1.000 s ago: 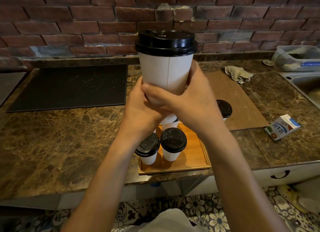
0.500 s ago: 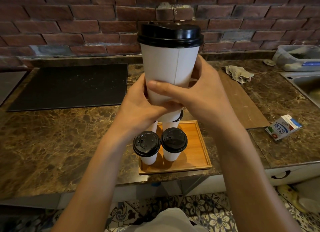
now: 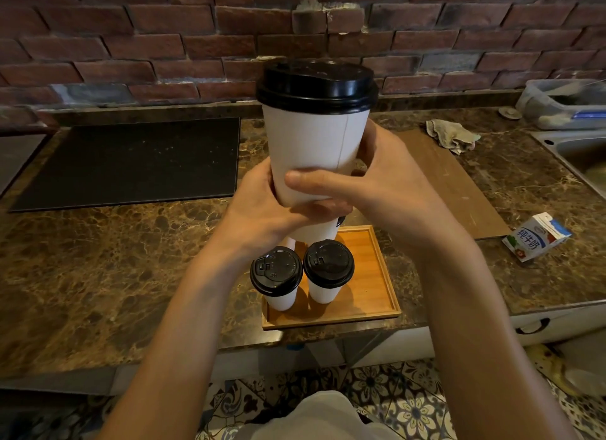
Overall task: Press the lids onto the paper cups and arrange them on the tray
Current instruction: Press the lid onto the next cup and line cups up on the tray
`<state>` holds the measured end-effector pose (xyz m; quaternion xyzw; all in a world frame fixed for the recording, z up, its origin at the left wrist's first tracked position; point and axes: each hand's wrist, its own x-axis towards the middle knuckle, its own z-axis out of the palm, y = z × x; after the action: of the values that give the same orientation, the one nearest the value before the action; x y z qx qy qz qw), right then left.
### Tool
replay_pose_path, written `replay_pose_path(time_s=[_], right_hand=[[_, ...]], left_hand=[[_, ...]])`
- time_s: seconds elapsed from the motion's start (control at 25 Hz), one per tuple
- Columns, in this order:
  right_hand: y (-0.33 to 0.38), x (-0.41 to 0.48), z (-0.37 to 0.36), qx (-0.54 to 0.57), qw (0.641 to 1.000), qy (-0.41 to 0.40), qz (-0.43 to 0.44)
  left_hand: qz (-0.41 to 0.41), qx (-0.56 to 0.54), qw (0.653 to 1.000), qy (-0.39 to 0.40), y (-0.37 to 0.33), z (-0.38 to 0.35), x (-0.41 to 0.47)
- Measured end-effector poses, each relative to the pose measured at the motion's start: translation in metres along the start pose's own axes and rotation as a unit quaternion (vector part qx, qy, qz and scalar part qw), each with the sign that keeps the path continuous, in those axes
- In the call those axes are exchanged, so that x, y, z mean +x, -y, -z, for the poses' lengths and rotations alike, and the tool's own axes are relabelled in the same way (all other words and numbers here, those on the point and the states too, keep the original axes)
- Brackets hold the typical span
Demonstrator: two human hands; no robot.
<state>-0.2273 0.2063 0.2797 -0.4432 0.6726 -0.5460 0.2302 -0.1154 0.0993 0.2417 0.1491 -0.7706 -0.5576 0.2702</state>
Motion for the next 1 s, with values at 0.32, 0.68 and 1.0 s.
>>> replay_pose_path(time_s=[0.32, 0.68, 1.0], right_hand=[[0.004, 0.002, -0.014, -0.023, 0.995, -0.094, 0.024], [-0.001, 0.002, -0.027, -0.037, 0.986, -0.156, 0.034], [0.002, 0.006, -0.009, 0.022, 0.993, -0.109, 0.045]], left_hand=[[-0.004, -0.027, 0.995, -0.098, 0.008, -0.012, 0.009], [-0.002, -0.031, 0.995, -0.091, 0.011, -0.014, 0.007], [-0.020, -0.028, 0.999, -0.028, 0.000, 0.000, 0.008]])
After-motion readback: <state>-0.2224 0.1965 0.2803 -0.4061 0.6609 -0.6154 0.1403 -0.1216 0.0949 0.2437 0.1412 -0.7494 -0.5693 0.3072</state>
